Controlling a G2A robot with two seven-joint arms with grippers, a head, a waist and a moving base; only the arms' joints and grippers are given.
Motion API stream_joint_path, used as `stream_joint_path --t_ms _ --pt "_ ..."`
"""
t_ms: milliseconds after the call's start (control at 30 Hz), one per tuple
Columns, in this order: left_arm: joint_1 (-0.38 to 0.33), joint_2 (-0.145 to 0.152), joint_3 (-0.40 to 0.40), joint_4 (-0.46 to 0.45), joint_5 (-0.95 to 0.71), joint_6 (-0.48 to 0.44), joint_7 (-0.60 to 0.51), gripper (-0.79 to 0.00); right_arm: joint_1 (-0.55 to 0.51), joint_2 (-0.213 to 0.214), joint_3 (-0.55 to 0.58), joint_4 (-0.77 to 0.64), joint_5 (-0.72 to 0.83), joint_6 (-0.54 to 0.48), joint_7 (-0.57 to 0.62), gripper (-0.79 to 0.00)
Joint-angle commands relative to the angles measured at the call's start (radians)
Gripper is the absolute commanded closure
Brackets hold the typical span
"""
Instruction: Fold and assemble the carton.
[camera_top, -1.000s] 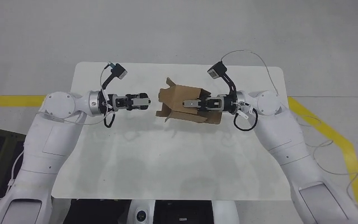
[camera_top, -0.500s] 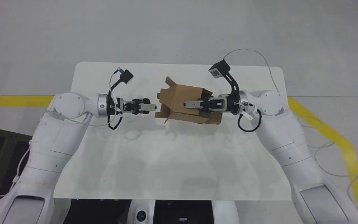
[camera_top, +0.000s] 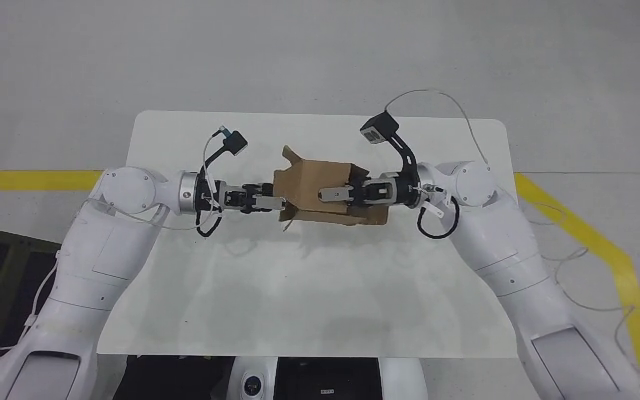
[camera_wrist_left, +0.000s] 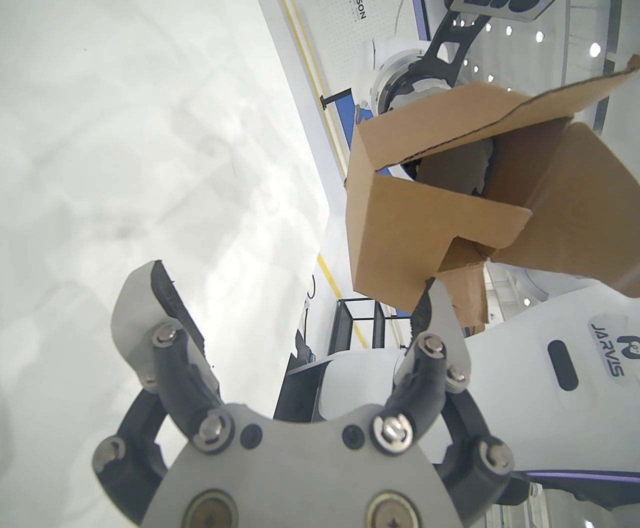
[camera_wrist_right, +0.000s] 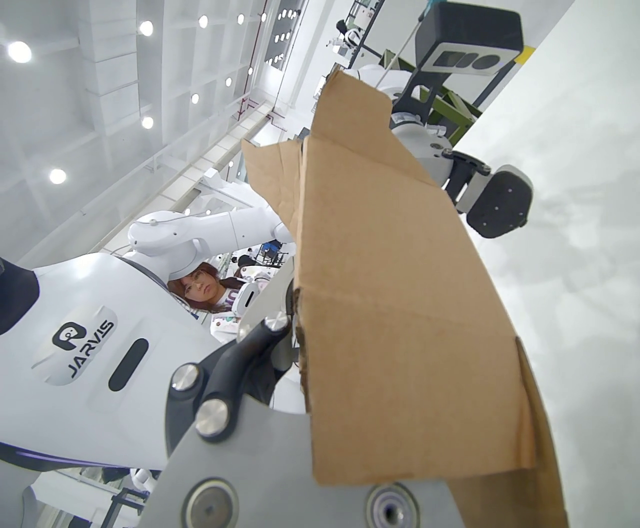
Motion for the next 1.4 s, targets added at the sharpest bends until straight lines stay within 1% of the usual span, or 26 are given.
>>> stream_joint_path --t_ms 0,733,1367 --pt "0.000 0.001 0.000 0.000 0.001 0.000 0.001 -0.785 0.003 -0.002 -0.006 -0.001 0.000 0.003 0.003 0.000" --pt "-0.007 0.002 0.005 0.009 -0.015 0.004 0.002 -0.785 0.034 -0.017 -0.084 -0.035 0.031 0.025 0.025 0.000" --pt "-0.015 0.004 0.005 0.018 -0.035 0.006 0.003 -0.785 0.042 -0.012 -0.092 -0.024 0.045 0.016 0.015 0.000"
